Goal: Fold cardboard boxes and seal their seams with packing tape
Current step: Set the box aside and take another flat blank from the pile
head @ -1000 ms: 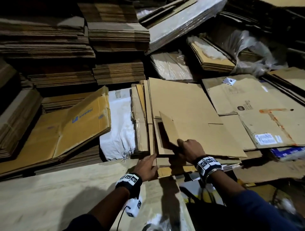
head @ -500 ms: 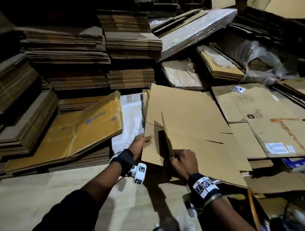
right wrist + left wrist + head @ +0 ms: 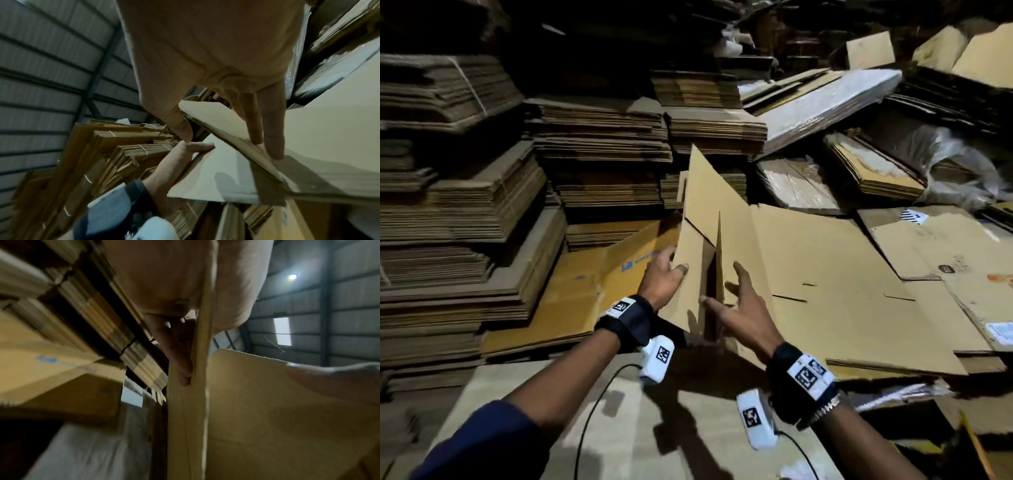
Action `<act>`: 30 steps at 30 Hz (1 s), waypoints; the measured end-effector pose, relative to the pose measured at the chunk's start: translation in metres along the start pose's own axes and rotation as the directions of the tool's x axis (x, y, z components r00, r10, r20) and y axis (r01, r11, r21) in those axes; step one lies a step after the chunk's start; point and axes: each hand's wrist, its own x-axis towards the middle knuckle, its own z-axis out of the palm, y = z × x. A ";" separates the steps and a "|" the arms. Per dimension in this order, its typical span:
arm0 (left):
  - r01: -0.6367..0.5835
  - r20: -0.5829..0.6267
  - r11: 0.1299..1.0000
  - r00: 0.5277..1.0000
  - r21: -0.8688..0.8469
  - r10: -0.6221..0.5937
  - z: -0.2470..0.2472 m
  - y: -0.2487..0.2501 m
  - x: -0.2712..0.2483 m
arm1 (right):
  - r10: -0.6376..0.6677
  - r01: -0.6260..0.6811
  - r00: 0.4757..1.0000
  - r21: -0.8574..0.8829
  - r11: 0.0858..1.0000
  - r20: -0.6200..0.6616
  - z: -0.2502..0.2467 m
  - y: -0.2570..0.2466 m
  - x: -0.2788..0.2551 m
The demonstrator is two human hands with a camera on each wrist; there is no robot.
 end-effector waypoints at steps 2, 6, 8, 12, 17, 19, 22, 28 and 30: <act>-0.064 -0.024 0.994 0.997 0.086 0.067 -0.040 0.011 -0.011 | -0.004 -0.008 0.995 0.123 0.992 0.097 0.017 -0.032 0.002; -0.138 0.017 0.958 0.990 0.250 0.138 -0.107 0.028 -0.040 | -0.047 -0.050 0.974 0.410 0.911 0.223 0.058 -0.091 0.020; -0.174 0.037 0.915 0.984 0.363 0.173 -0.131 0.035 -0.056 | -0.016 -0.072 0.983 0.465 0.882 0.183 0.076 -0.114 0.033; -0.172 0.037 0.874 0.984 0.455 0.175 -0.163 0.041 -0.094 | 0.013 -0.053 0.994 0.366 0.929 0.112 0.104 -0.146 0.048; -0.180 0.028 0.837 0.981 0.517 0.194 -0.178 0.044 -0.142 | -0.011 0.008 1.000 0.159 0.987 0.021 0.113 -0.161 0.053; -0.119 -0.003 0.832 0.990 0.543 0.144 -0.179 0.039 -0.160 | 0.018 -0.019 1.000 0.164 0.986 0.008 0.109 -0.158 0.053; -0.086 -0.060 0.848 0.989 0.523 0.137 -0.179 0.028 -0.185 | 0.064 -0.078 0.995 0.189 0.979 0.082 0.108 -0.153 0.050; 0.060 -0.157 0.788 0.986 0.613 0.047 -0.174 0.013 -0.225 | 0.054 -0.074 0.991 0.168 0.983 0.124 0.117 -0.123 0.036; 0.090 -0.164 0.776 0.986 0.624 0.017 -0.178 0.012 -0.239 | 0.036 -0.046 0.996 0.109 0.993 0.086 0.117 -0.113 0.031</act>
